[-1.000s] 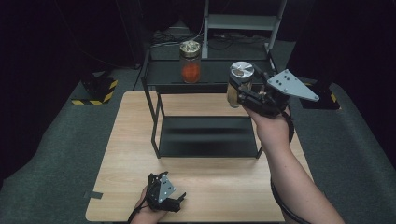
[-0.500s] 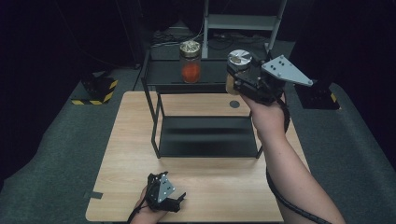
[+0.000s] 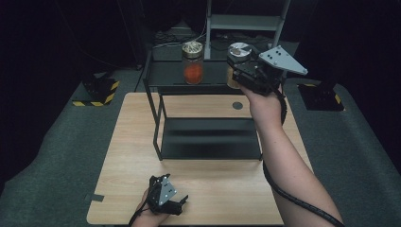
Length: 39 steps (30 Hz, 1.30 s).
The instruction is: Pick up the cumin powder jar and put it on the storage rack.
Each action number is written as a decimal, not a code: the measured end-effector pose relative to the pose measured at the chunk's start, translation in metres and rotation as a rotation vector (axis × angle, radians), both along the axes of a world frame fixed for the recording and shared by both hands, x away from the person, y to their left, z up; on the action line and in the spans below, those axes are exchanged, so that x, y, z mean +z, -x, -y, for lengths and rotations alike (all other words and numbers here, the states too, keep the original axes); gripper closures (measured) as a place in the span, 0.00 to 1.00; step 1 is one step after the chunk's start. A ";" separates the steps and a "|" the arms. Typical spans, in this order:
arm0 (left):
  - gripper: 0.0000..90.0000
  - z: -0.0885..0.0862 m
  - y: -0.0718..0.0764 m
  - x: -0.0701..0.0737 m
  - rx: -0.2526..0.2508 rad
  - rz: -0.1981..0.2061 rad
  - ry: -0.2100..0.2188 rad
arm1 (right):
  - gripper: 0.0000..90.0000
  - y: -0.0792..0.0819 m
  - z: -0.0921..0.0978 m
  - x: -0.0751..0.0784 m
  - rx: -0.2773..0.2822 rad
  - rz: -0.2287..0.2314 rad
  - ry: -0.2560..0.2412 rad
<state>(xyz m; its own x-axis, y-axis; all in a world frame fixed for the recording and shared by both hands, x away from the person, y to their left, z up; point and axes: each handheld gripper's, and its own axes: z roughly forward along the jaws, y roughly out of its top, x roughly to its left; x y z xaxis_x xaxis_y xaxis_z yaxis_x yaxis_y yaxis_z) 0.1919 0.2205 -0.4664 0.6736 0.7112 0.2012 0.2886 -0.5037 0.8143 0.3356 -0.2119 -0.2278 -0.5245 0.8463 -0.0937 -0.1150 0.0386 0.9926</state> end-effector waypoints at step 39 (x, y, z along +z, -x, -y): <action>0.01 -0.006 0.000 -0.002 -0.012 0.002 0.028 | 0.38 -0.042 -0.014 -0.015 -0.054 -0.031 -0.024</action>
